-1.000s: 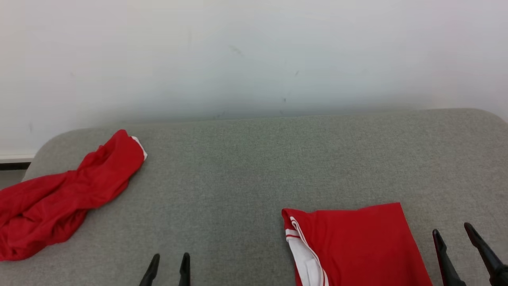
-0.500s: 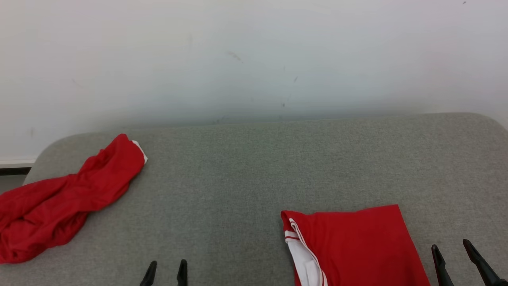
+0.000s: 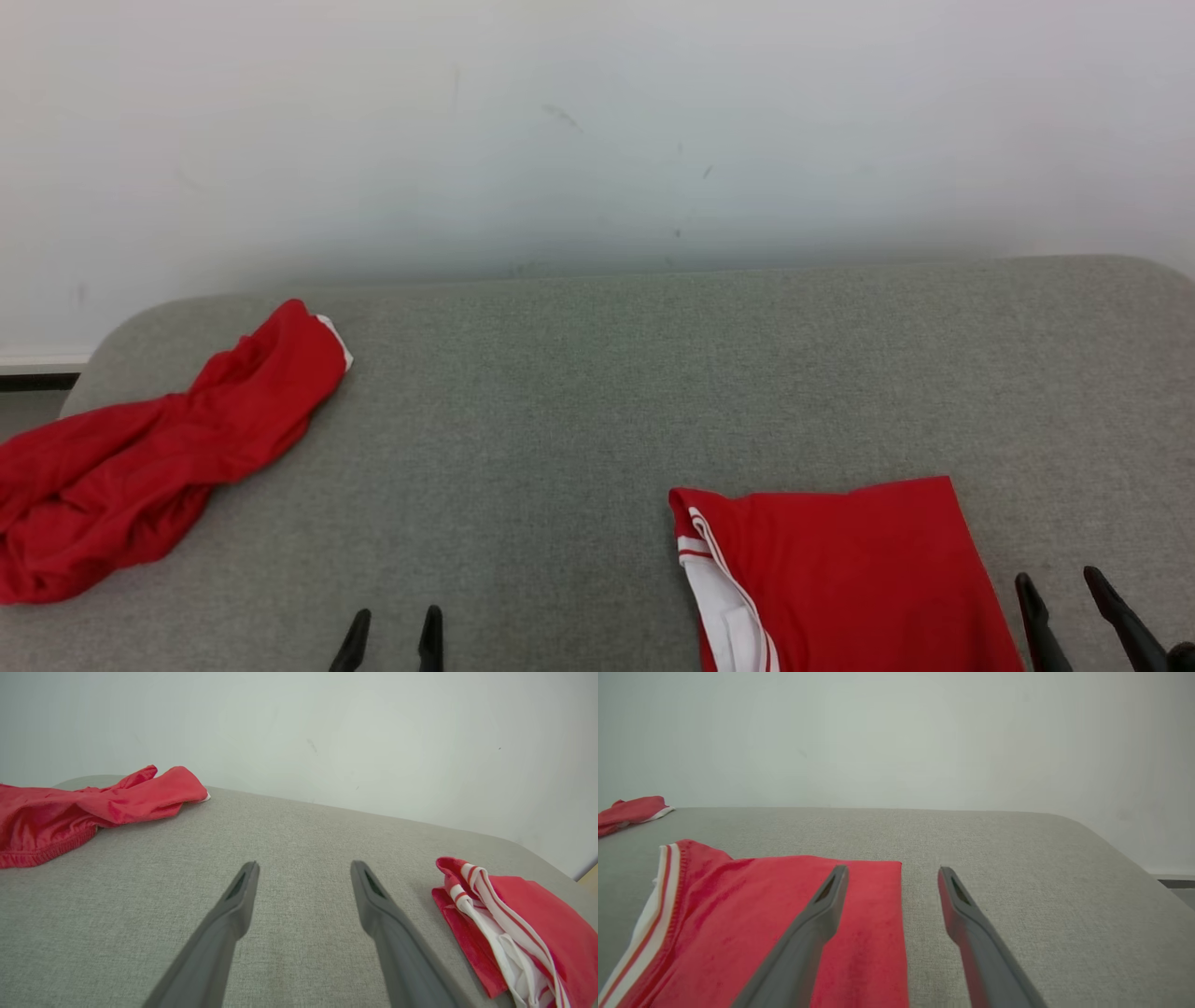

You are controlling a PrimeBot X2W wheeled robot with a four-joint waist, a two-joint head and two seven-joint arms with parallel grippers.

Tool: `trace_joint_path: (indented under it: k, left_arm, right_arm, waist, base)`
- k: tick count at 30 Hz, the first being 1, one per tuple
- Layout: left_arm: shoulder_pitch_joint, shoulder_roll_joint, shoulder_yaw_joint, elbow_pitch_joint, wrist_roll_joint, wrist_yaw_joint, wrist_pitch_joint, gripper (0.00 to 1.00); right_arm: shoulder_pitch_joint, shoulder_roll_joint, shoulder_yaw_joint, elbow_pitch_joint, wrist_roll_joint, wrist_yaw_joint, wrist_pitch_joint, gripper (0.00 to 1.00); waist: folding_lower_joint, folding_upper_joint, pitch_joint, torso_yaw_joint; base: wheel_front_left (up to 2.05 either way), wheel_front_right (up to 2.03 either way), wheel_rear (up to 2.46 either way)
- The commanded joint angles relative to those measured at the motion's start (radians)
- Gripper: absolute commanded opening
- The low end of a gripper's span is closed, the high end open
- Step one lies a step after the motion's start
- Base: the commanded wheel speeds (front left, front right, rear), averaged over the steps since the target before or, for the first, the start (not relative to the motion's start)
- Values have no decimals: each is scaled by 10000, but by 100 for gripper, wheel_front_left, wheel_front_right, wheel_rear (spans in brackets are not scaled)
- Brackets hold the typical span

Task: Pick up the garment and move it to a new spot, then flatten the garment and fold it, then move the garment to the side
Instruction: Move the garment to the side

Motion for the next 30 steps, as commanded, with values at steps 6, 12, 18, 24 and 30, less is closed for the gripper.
trace_joint_path:
  k: [6,12,18,24,30]
  left_arm:
    - [-225,33,-118,24,133,-20,-1,100]
    - [-456,32,-260,179,36,20,-1,100]
    - [-567,32,-324,284,11,85,-1,100]
    - [-658,33,-369,349,99,33,-1,100]
    - [-739,33,-349,410,175,-48,-1,100]
  right_arm:
    - [-1226,-1000,937,539,2546,-6,1553,100]
    - [-2054,-1997,1936,980,4322,-6,3968,100]
    - [-2702,-2272,2536,1754,5150,-5,5475,100]
    - [-3056,-2506,2834,2518,5786,-6,6529,100]
    - [-3259,-2273,2993,2992,6486,-5,6961,100]
  waist:
    - [-1,-1,460,140]
    - [-1,-1,707,469]
    - [-1,-1,769,775]
    - [-1,-1,781,1157]
    - [-1,-1,823,1511]
  base:
    - [0,0,0]
    - [0,0,0]
    - [0,0,0]
    - [0,0,0]
    - [0,0,0]
